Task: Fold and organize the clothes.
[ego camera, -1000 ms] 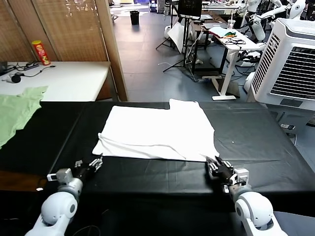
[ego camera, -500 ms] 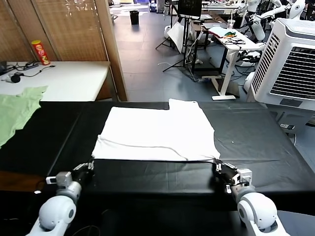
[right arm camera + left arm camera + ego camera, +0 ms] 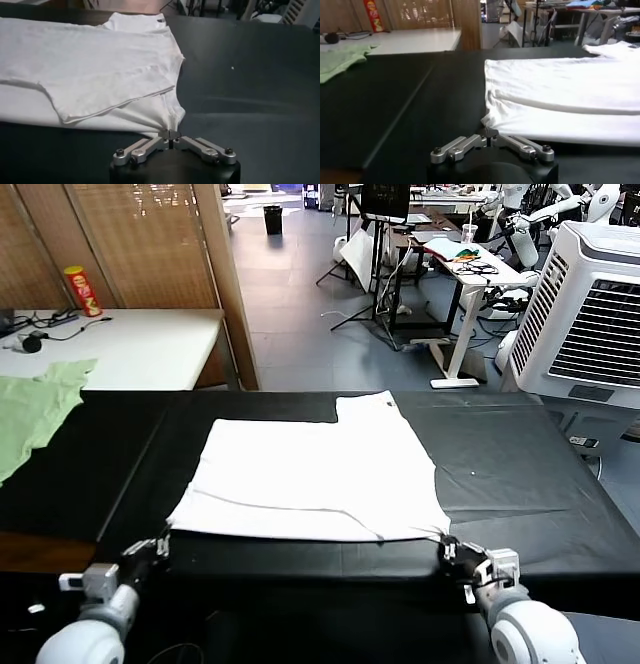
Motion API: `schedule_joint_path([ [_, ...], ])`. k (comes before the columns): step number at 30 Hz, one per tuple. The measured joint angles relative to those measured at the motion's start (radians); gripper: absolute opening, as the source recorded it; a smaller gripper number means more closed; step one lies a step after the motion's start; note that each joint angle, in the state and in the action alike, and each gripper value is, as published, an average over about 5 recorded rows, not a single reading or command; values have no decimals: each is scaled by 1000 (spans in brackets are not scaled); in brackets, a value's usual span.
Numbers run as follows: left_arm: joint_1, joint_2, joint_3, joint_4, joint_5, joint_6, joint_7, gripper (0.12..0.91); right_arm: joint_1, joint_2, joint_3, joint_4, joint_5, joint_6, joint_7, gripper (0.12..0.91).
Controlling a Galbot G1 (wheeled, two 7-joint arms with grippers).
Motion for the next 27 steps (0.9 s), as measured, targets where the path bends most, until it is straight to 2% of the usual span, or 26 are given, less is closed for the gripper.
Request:
schedule_joint_path([
  [3, 42, -6, -20, -14, 0, -1, -4, 125, -22, 0, 0, 16, -5, -1, -4, 201],
  [9, 97, -16, -48, -51, -1, 10, -30, 142, -55, -10, 14, 58, -5, -19, -8, 520],
  [11, 104, -19, -54, -64, -1, 16, -44, 204, -65, -11, 17, 77, -5, -26, -8, 637],
  [14, 112, -23, -61, -84, -1, 30, -73, 363, -81, -14, 24, 111, -3, -31, -7, 758],
  [19, 125, -24, -81, -122, -10, 67, -109, 644, -83, -25, 44, 166, 23, -31, -6, 797],
  [22, 116, -21, -92, -140, -23, 75, -110, 760, -45, -38, 54, 169, 53, -16, -7, 798],
  [27, 27, 5, -81, -129, -90, 73, -79, 796, 124, -75, 31, 80, 76, 53, -5, 798],
])
